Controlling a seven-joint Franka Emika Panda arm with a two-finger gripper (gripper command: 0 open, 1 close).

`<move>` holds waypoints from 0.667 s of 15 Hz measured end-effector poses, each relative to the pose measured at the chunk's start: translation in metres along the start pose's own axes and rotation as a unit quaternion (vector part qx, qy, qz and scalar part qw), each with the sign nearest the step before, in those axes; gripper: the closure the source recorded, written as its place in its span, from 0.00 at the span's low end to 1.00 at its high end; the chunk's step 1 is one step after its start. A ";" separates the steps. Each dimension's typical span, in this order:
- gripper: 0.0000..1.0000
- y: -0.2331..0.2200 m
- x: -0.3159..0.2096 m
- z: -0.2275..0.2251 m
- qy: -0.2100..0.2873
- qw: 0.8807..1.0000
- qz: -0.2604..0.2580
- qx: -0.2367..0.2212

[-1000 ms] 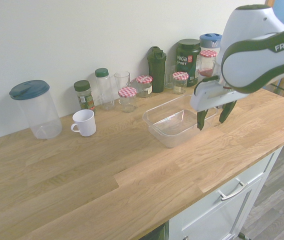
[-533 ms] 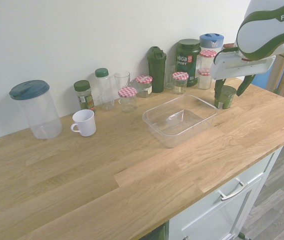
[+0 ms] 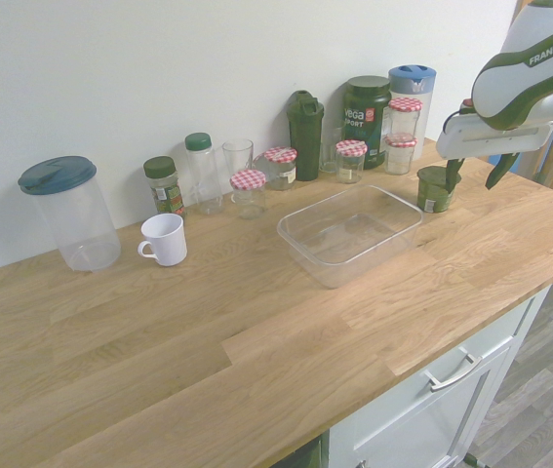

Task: Put the cereal into the container

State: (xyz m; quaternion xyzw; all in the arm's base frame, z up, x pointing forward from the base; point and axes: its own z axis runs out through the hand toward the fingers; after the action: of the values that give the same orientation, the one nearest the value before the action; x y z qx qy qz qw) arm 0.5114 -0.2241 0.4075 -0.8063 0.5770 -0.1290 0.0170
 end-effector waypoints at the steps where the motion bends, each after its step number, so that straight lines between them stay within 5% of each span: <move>1: 0.00 -0.001 0.000 0.008 0.001 1.000 0.001 0.001; 10: 0.00 -0.012 0.008 0.065 0.013 0.999 0.028 0.040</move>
State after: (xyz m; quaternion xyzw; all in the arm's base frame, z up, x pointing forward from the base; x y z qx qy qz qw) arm 0.5398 -0.2352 0.3483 -0.7866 0.5941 -0.1622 0.0450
